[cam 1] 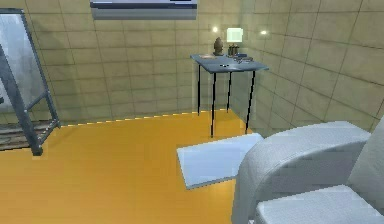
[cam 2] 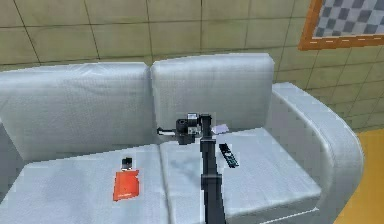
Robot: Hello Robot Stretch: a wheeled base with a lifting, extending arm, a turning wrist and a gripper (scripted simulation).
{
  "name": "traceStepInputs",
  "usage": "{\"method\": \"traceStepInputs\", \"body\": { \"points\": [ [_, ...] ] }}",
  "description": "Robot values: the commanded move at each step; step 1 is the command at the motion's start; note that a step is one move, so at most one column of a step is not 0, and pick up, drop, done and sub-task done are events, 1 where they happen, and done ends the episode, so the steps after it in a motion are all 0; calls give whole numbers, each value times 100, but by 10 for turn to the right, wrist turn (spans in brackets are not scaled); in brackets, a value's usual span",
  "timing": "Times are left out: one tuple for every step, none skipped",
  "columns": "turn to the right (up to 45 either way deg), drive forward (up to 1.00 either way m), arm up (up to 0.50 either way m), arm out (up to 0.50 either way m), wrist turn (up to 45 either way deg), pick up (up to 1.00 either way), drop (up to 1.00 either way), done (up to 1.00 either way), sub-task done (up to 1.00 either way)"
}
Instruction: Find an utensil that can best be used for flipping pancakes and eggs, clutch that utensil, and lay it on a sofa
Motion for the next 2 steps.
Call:
{"method": "traceStepInputs", "body": {
  "points": [
    [0,0,-32,0,0,0,0,0,0],
    [0,0,0,0,0,0,100,0,0]
  ]
}}
